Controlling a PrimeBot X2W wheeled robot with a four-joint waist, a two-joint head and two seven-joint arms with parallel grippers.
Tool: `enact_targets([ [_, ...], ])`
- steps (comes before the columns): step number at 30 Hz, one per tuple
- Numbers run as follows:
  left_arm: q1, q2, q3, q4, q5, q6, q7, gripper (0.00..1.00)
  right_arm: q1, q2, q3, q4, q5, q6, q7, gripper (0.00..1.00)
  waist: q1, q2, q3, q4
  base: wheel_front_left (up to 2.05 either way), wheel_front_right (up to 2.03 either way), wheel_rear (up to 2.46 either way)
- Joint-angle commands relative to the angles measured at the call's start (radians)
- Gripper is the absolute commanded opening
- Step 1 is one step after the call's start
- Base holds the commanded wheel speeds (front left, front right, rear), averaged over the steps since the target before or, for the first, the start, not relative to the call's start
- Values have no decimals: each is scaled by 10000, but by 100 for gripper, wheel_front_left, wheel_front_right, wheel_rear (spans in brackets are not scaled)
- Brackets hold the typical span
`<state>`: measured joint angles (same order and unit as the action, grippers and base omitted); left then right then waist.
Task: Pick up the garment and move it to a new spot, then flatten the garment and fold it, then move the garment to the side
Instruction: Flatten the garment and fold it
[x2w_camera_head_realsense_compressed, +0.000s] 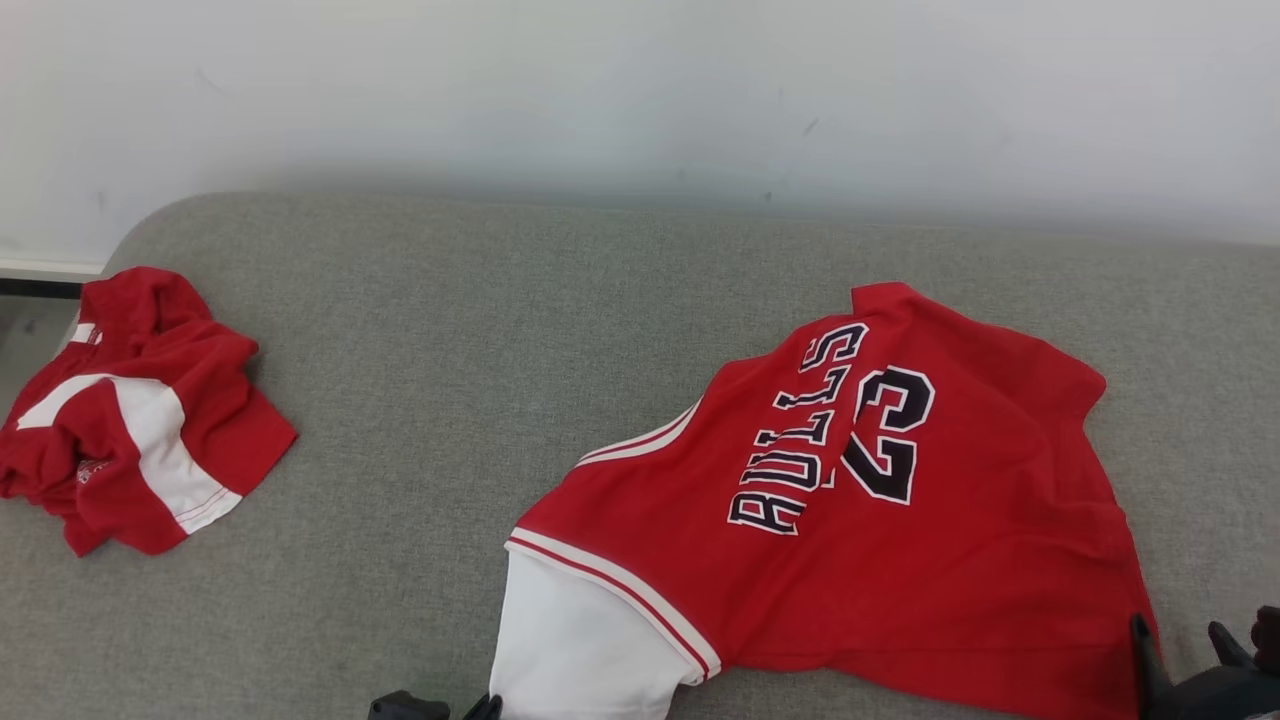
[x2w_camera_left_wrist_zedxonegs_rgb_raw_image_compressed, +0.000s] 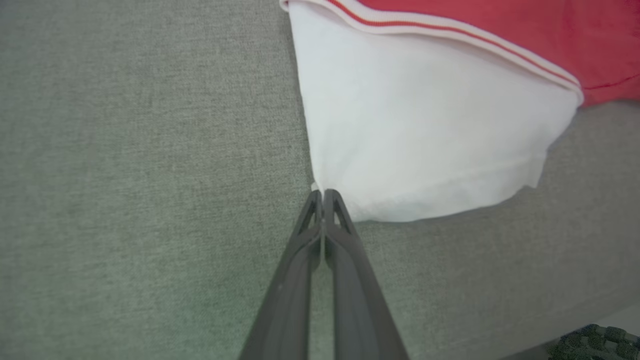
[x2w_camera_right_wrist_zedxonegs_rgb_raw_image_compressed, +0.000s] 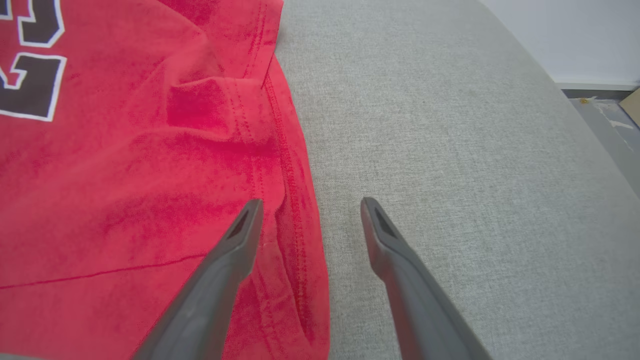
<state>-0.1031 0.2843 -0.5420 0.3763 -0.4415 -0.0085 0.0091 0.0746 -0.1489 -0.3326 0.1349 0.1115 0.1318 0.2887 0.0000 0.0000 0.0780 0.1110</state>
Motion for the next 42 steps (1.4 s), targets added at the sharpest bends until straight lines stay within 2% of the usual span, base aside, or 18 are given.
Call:
enact_targets([
  [1,29,7,29,-57,-145,35,-7,0,-136,-30,53,63,14,-22,93,100,0,0,68,64,0,0,0],
  [7,-109,-126,-90,-229,-135,44,-2,0,-328,104,185,64,51,-22,803,100,0,0,179,299,0,0,0],
  [14,-15,-129,-88,-300,-202,136,-70,0,337,591,-47,-846,-215,-22,1567,100,0,0,185,264,0,0,0],
  [18,-18,-116,-81,-330,-237,163,-81,0,474,729,-136,-1216,-400,-22,1731,83,0,0,190,180,0,0,0],
  [20,-52,-122,-95,-341,-246,168,-93,0,428,720,-216,-1233,-451,-22,1738,81,0,0,196,154,0,0,0],
  [21,-66,-123,-107,-343,-252,170,-97,0,382,712,-284,-1187,-500,-22,1752,67,0,0,200,150,0,0,0],
  [22,-78,-123,-121,-342,-259,167,-100,0,334,700,-341,-1129,-525,-22,1754,63,0,0,204,151,0,0,0],
  [24,-90,-126,-136,-342,-264,164,-105,0,284,689,-377,-1069,-532,-22,1733,65,0,0,210,153,0,0,0],
  [26,-107,-125,-149,-348,-288,153,-93,0,179,577,-383,-907,-507,-22,1692,75,0,0,234,153,0,0,0],
  [30,-151,-105,-174,-328,-318,157,-98,0,-106,290,-165,-401,-367,-22,1606,71,0,0,304,178,0,0,0],
  [33,-194,-116,-195,-294,-331,149,-126,0,-288,141,-37,-65,-300,-22,1565,59,0,0,344,232,0,0,0],
  [34,-198,-119,-203,-283,-336,149,-126,0,-332,128,11,-2,-297,-22,1532,49,0,0,351,250,0,0,0],
  [38,-175,-105,-210,-254,-367,171,-161,0,-344,249,45,111,-413,-22,1495,33,0,0,352,292,0,0,0],
  [40,-150,-87,-212,-252,-397,171,-170,0,-265,345,63,27,-490,-22,1530,19,0,0,350,283,0,0,0],
  [41,-135,-84,-207,-253,-411,188,-184,0,-216,388,71,-24,-527,-22,1554,4,0,0,348,273,0,0,0],
  [42,-130,-81,-199,-248,-430,206,-201,0,-179,424,82,-82,-547,-22,1575,0,0,0,345,257,0,0,0],
])
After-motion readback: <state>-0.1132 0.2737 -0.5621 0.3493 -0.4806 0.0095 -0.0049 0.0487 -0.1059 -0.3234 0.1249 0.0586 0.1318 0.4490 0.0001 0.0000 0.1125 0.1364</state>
